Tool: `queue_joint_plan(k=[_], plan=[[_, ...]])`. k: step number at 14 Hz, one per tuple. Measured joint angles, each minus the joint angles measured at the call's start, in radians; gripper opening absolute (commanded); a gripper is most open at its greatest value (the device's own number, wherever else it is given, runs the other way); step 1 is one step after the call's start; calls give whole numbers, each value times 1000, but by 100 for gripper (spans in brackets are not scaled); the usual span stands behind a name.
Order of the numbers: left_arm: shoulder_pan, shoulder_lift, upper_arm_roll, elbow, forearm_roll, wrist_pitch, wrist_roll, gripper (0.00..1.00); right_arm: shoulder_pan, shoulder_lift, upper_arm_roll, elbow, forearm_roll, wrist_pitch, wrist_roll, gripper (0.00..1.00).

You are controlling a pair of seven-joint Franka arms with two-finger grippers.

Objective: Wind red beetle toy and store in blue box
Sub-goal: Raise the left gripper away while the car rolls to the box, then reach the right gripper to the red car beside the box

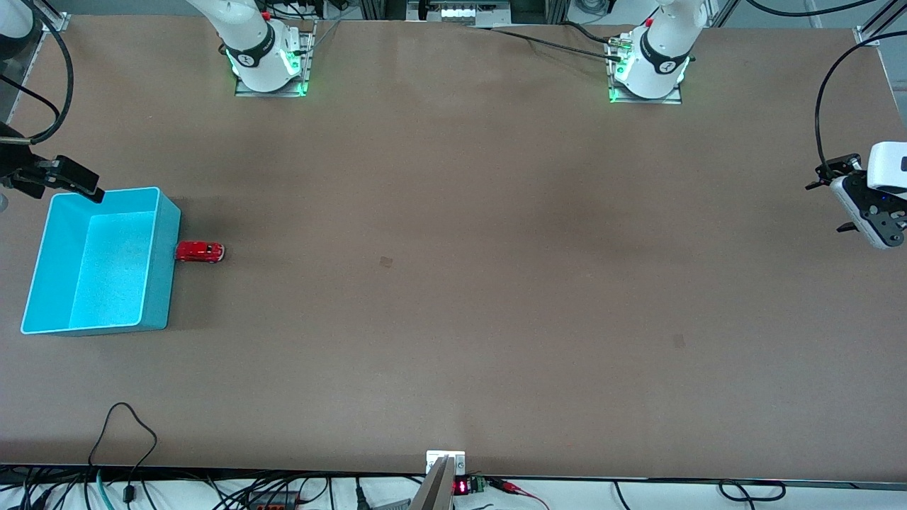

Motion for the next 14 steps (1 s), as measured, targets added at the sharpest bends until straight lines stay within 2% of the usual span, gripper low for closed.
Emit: queue_joint_plan(k=[5, 14], plan=[[0, 0, -53, 65, 0, -137, -239, 100, 0, 0, 0, 0, 0, 0, 0, 100], [-3, -1, -259, 204, -1, -292, -870, 100, -1, 19, -5, 0, 0, 16, 0, 100]])
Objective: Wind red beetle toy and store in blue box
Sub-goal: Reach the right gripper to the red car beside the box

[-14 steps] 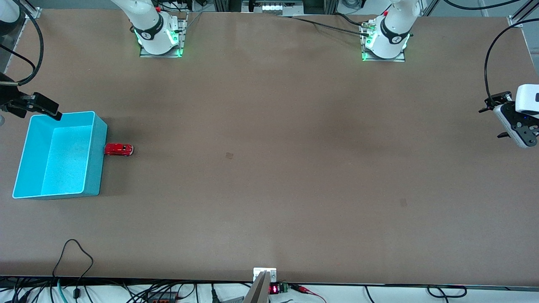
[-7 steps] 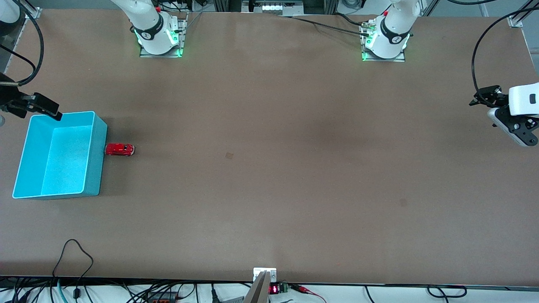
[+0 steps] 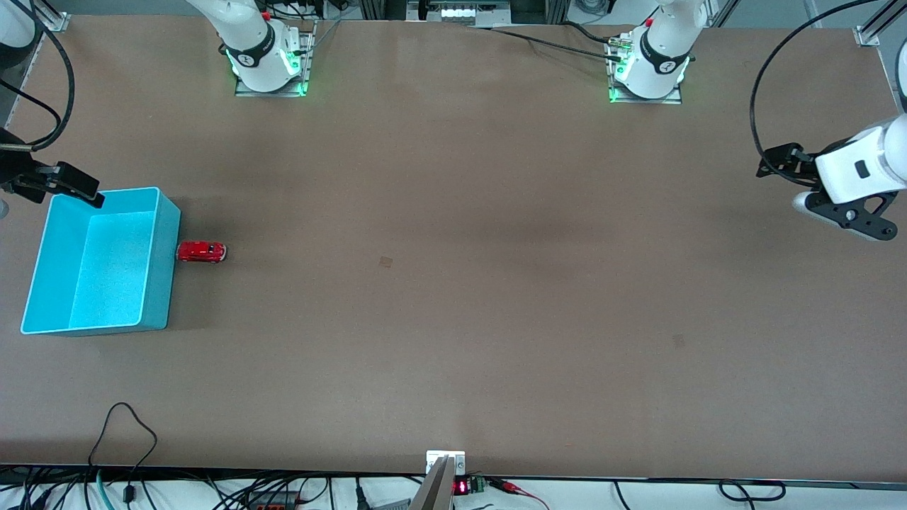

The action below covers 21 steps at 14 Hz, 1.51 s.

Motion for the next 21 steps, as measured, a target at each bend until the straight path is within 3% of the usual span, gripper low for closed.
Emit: queue_joint_plan(k=[5, 10, 11, 13, 16, 19, 21], plan=[[-15, 1, -93, 67, 0, -46, -328, 100, 14, 54, 12, -1, 0, 2, 0, 100], [-28, 63, -75, 151, 0, -97, -384, 100, 46, 117, 14, 0, 25, 43, 0, 100], [-54, 71, -39, 155, 0, -94, -386, 100, 49, 134, 14, 0, 26, 56, -4, 100], [-162, 71, 105, 157, 0, -41, -388, 100, 47, 174, 13, 0, 28, 70, -92, 100], [-310, 38, 281, 111, -1, 110, -389, 100, 27, 242, 6, -19, 57, 141, -400, 100], [-398, -46, 390, -25, -15, 319, -399, 100, 15, 271, 3, -84, 59, 205, -666, 100], [-406, -88, 414, -92, -31, 396, -399, 100, 16, 278, 4, -130, 59, 228, -856, 100]])
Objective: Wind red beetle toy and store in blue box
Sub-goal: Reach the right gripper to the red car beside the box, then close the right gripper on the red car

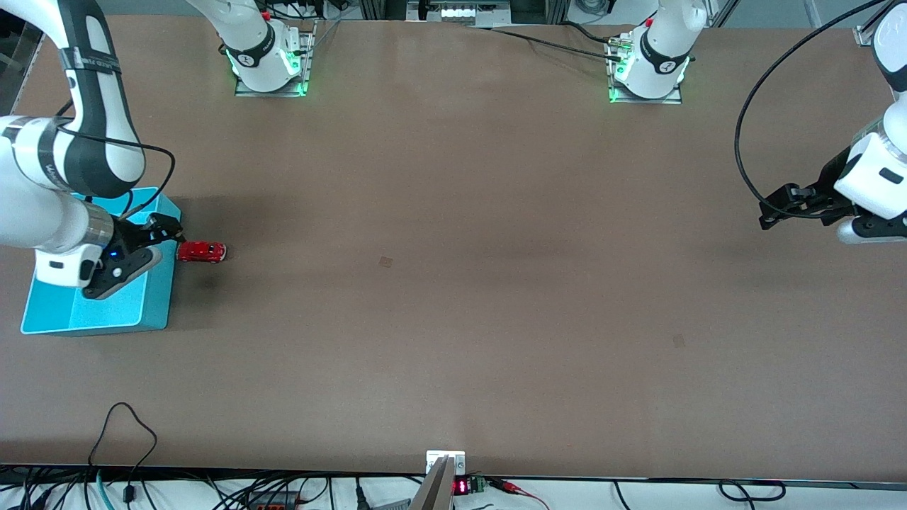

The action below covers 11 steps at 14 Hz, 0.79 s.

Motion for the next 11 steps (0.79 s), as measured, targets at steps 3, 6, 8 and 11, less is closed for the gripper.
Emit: queue_joint_plan(k=[3, 6, 8, 11], plan=[[-1, -52, 4, -50, -4, -7, 3, 100, 0, 8, 0, -68, -1, 30, -219, 100], [-5, -91, 2, -59, -4, -148, 45, 100, 0, 13, 0, -123, -4, 100, -429, 100], [-10, -99, 0, -58, -4, -162, 47, 100, 0, 23, 0, -158, -4, 173, -523, 100], [-13, -99, 0, -56, -4, -170, 47, 100, -11, 40, -1, -230, -4, 275, -633, 100]])
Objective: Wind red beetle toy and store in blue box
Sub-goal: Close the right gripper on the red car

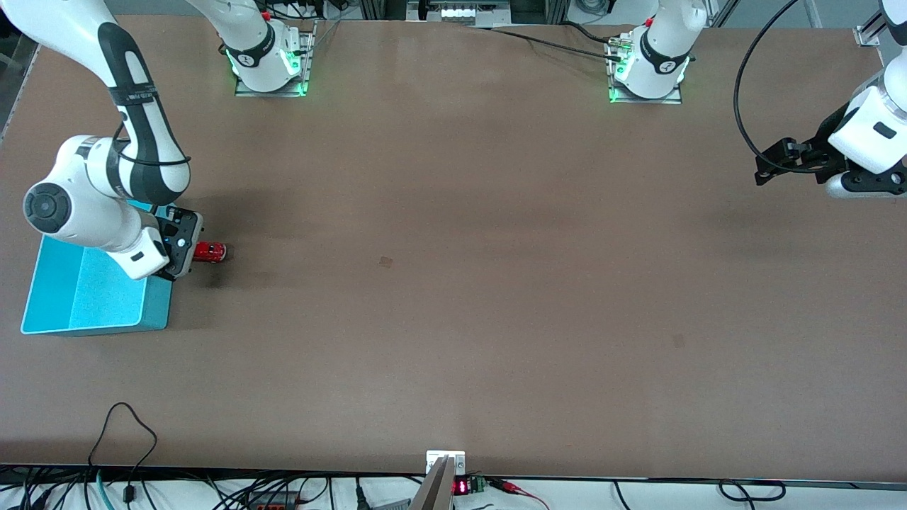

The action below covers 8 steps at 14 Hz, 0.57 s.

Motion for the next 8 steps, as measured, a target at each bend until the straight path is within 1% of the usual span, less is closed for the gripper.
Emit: queue_joint_plan(k=[5, 8], plan=[[0, 0, 0, 0, 0, -4, 3, 100, -29, 10, -2, -67, 0, 54, -93, 100], [0, 0, 0, 5, 0, -4, 6, 100, -39, 50, -2, -80, 0, 119, -132, 100]])
